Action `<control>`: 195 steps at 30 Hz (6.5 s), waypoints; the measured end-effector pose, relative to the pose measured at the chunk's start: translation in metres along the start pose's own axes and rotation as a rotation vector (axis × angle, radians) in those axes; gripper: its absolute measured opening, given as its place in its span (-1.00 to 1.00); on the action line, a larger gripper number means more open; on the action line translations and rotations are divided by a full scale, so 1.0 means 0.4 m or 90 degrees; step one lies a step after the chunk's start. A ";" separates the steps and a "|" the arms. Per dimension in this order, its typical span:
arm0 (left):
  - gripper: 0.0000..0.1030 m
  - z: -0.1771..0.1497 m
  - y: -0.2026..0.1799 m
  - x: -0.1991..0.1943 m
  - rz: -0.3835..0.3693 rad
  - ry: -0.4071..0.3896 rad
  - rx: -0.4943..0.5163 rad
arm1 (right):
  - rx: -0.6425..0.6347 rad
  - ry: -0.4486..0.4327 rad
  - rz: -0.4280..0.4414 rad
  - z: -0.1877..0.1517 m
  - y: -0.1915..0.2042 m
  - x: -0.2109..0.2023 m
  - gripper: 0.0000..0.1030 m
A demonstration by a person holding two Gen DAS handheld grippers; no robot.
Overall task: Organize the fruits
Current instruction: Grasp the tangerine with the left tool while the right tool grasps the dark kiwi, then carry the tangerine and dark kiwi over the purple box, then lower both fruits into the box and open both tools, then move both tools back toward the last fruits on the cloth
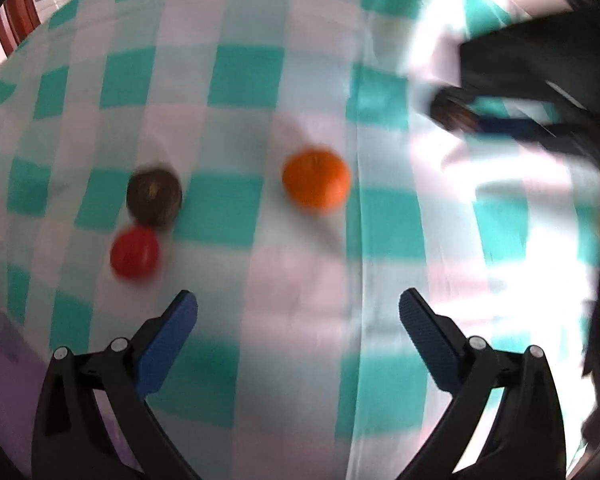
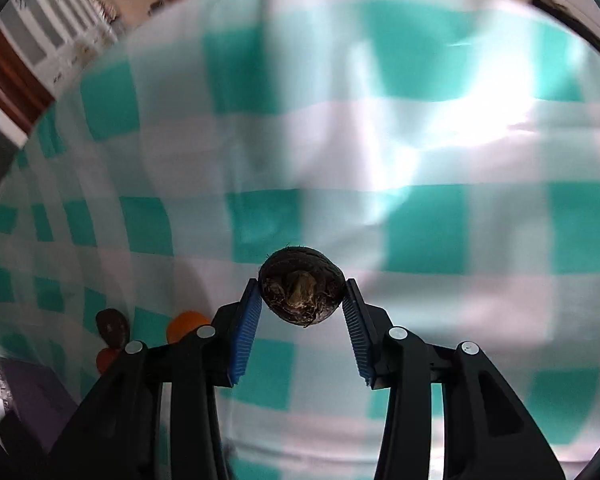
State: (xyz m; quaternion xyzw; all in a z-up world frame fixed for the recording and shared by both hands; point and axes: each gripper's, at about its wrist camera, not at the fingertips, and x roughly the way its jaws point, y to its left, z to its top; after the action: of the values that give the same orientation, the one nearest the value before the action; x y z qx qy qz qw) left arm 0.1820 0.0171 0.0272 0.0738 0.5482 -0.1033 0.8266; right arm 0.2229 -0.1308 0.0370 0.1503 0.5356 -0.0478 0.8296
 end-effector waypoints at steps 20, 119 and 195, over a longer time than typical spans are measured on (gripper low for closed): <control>-0.20 0.111 -0.053 0.076 -0.064 -0.044 0.053 | 0.061 0.024 0.020 -0.253 -0.153 -0.118 -0.18; -0.20 -0.574 0.837 -0.369 0.076 0.158 -0.053 | -0.610 0.237 0.043 -0.788 0.927 -0.134 -0.35; 0.29 0.039 0.225 0.060 0.096 -0.006 -0.118 | 0.081 0.097 0.008 -0.404 -0.142 -0.190 0.69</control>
State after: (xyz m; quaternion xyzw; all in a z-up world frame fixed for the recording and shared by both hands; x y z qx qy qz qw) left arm 0.2274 0.0984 0.0119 0.0377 0.5441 0.0095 0.8381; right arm 0.0359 -0.1426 0.0329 0.2095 0.5920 -0.0652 0.7755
